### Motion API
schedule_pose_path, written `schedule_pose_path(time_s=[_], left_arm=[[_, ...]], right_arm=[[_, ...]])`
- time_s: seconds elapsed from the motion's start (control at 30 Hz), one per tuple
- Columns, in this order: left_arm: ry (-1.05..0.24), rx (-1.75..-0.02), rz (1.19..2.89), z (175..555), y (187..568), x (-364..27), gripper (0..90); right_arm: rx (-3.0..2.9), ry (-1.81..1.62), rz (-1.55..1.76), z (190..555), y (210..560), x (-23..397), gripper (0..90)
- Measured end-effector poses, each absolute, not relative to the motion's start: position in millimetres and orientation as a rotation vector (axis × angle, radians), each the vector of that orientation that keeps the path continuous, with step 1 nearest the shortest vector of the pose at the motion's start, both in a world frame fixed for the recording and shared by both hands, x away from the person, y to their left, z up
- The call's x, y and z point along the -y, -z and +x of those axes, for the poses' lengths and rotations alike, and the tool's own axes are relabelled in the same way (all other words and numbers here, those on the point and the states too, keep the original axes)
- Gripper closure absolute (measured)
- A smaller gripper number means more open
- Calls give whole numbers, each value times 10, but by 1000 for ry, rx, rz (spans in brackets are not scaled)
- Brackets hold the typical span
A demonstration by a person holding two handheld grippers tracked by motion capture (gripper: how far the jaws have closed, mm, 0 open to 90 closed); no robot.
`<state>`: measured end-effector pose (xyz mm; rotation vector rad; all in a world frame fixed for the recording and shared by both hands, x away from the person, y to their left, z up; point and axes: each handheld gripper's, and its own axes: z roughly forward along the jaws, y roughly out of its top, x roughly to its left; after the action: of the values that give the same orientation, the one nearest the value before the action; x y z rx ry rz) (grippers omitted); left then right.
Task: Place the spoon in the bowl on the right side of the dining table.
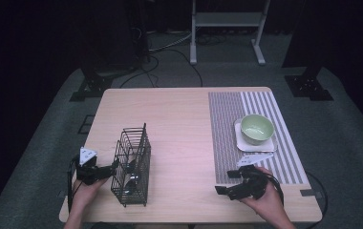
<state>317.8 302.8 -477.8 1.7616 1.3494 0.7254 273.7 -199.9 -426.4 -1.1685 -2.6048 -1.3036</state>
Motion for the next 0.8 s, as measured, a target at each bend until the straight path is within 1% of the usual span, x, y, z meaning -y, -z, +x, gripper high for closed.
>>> schedule_pose_path(time_s=[0.3,0.8], left_arm=[[-727,-1349,1762,3176,4778,-3030,0],[-727,-1345,1761,3177,4779,-3029,0]], right_arm=[[2633,1286,-1099,2783,4119,1818,159],[2695,1243,-994,2832,3782,1565,159]])
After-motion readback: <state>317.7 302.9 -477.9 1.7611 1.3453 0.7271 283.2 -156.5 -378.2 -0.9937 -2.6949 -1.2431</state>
